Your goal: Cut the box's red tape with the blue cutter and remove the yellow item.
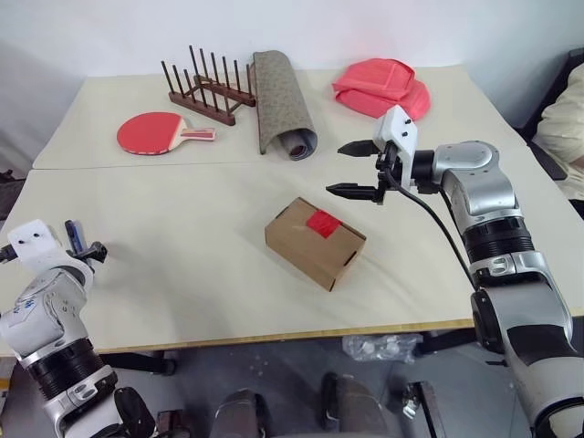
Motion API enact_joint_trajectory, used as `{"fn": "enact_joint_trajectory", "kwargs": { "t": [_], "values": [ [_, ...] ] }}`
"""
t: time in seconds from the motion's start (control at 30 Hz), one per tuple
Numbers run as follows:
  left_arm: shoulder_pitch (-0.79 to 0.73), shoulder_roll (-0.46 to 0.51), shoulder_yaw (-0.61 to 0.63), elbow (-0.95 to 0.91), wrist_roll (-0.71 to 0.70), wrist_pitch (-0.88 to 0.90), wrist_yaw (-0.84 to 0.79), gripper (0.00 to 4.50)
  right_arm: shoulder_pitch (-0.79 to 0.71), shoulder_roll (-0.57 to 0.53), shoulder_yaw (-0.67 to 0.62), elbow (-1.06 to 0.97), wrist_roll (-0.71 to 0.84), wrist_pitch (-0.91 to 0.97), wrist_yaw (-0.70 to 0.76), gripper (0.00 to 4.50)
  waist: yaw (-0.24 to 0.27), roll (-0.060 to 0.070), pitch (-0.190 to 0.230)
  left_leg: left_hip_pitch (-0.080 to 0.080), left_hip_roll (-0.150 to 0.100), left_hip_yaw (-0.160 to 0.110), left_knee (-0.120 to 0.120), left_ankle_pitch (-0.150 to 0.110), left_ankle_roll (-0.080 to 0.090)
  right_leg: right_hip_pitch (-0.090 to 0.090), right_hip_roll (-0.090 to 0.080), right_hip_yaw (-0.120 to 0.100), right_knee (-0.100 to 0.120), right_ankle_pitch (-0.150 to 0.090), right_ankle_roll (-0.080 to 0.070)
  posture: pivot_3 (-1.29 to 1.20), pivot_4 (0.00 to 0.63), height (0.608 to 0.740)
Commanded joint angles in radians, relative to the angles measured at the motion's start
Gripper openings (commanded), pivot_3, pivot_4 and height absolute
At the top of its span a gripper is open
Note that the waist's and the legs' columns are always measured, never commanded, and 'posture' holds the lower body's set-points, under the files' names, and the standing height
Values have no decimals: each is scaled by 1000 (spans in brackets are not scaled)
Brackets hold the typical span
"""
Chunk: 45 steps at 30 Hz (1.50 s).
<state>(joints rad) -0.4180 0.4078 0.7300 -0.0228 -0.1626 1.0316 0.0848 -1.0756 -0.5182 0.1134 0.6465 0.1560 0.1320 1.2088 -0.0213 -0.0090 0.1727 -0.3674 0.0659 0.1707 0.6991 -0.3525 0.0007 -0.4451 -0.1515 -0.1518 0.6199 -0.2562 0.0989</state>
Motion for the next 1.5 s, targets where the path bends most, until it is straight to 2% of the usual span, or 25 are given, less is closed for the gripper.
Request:
{"fn": "enact_joint_trajectory", "kwargs": {
  "t": [0.03, 0.37, 0.6, 0.77, 0.97, 1.17, 1.33, 1.5],
  "values": [
    [17, -6, -28, 98, -20, 19, -25, 4075, -24, -12, -21, -39, 4, -5, 0, 4500, 0, 2, -1, 0, 0, 0, 0, 0, 0, 0, 0, 0, 0, 0, 0, 0, 150, 740],
    [13, 4, -33, 146, -42, 18, -50, 1500, -28, -21, -23, -42, 3, -1, -1, 4500, -6, 9, -4, 2, 0, 1, 0, 0, 0, 0, 0, 2, 1, 0, -1, 0, 150, 740],
    [25, 18, -60, 139, -47, 30, -76, 1500, -30, -21, -22, -42, 3, 0, -2, 4500, -5, 9, -4, 2, 0, 2, 0, 0, 0, 0, 0, 2, 1, 0, -1, 0, 150, 740],
    [28, 22, -60, 133, -46, 32, -67, 418, -31, -21, -21, -43, 3, 1, -1, 4500, -5, 9, -4, 2, 0, 2, 0, 0, 0, 0, 0, 2, 1, 0, -1, 0, 150, 740],
    [48, 45, -79, 103, -50, 54, -88, 418, -30, -20, -22, -47, 5, 6, -3, 4500, -6, 9, -4, 2, 0, 2, -1, 0, 0, 0, 0, 2, 1, 0, -1, 0, 150, 740],
    [111, 106, -117, -10, -79, 100, -177, 418, -20, -22, -26, -67, 9, 14, -5, 4500, -8, 9, -4, 2, 0, 1, -1, 0, 0, 0, 0, 2, 0, 0, -1, 0, 150, 740],
    [310, 220, -229, -298, -184, 115, -402, 418, -5, -28, -33, -107, 22, 36, -2, 4500, -9, 9, -3, 1, 1, 1, -2, -2, -2, -3, 1, 4, 0, 0, -1, 0, 150, 740],
    [538, 339, -264, -495, -251, -93, -674, 418, 13, -31, -26, -170, 39, 68, 21, 4500, -10, 8, -2, -1, 2, -1, -2, -4, -2, -7, 1, 6, -1, -1, -1, 0, 150, 740]
  ]
}}
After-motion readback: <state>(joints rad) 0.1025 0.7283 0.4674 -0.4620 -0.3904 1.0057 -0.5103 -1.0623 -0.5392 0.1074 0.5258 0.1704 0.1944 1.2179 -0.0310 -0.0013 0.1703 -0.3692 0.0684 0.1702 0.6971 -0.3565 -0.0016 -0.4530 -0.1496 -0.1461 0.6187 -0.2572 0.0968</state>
